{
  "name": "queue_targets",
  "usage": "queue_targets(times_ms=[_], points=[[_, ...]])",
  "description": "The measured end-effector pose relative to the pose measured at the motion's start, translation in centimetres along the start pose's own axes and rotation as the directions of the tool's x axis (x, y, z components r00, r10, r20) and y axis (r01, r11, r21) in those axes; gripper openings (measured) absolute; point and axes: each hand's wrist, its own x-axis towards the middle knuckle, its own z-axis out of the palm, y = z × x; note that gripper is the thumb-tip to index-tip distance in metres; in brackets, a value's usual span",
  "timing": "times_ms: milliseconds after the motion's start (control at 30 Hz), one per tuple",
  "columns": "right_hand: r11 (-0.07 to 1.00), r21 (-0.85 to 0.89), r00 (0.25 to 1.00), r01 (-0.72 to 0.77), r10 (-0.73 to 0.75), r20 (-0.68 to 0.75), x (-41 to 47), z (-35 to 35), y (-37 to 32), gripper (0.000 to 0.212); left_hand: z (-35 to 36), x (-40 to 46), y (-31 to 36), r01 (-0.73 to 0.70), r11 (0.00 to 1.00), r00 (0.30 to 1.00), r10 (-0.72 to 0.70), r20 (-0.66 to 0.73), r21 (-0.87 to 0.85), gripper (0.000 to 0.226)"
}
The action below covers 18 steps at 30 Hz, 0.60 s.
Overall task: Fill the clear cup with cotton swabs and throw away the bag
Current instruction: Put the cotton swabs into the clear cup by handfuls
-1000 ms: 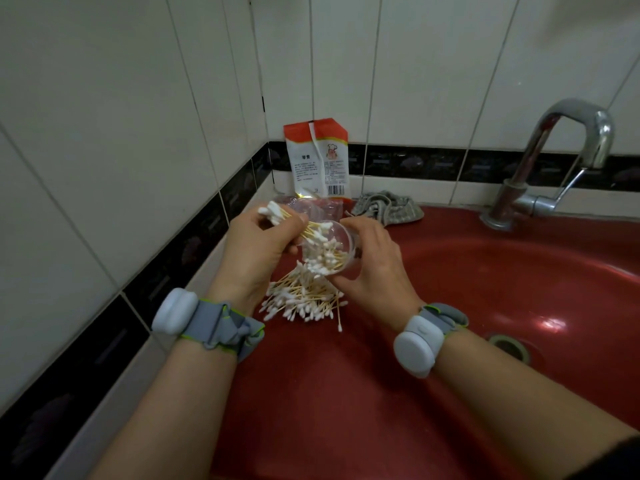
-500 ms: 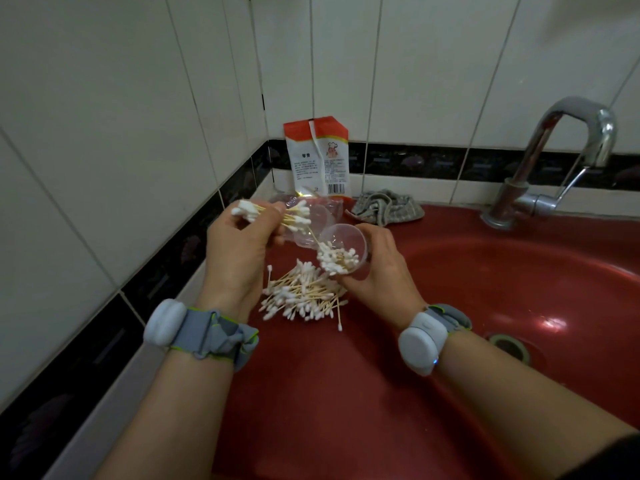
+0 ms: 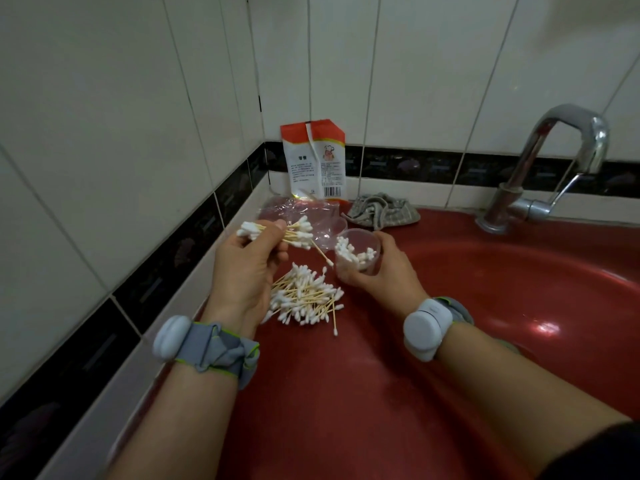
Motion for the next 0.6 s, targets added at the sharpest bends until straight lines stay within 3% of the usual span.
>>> queue_targets(times_ms=[167, 267, 367, 467, 600], points=[[0.995, -0.095, 0.995, 0.014, -0.004, 0.103, 0.0, -0.6, -0.3, 0.11, 0.2, -0.1, -0.2, 0.019, 1.0, 1.0, -0.019, -0.001, 0.001, 0.018], [0.98, -0.103, 0.981, 0.169, -0.178, -0.08, -0.7, -1.6, -1.5, 0.081, 0.2, -0.1, -0.2, 0.022, 1.0, 1.0, -0.022, -0.012, -0.013, 0.017], [0.904, 0.047, 0.877, 0.426, -0.399, -0.268, -0.8, -2.5, -3.2, 0.04, 0.3, 0.0, -0.2, 0.024, 1.0, 1.0, -0.024, -0.019, -0.018, 0.018], [0.879, 0.173, 0.893, 0.445, -0.423, -0.152, -1.0, -2.6, -5.2, 0.018, 0.7, -0.1, -0.4, 0.032, 0.999, 0.999, -0.032, -0.009, -0.024, 0.018], [0.912, 0.208, 0.924, 0.355, -0.376, 0.072, -1.1, -1.6, -6.0, 0.009, 0.9, -0.3, -0.4, 0.02, 0.999, 1.0, -0.02, 0.011, -0.031, 0.018]])
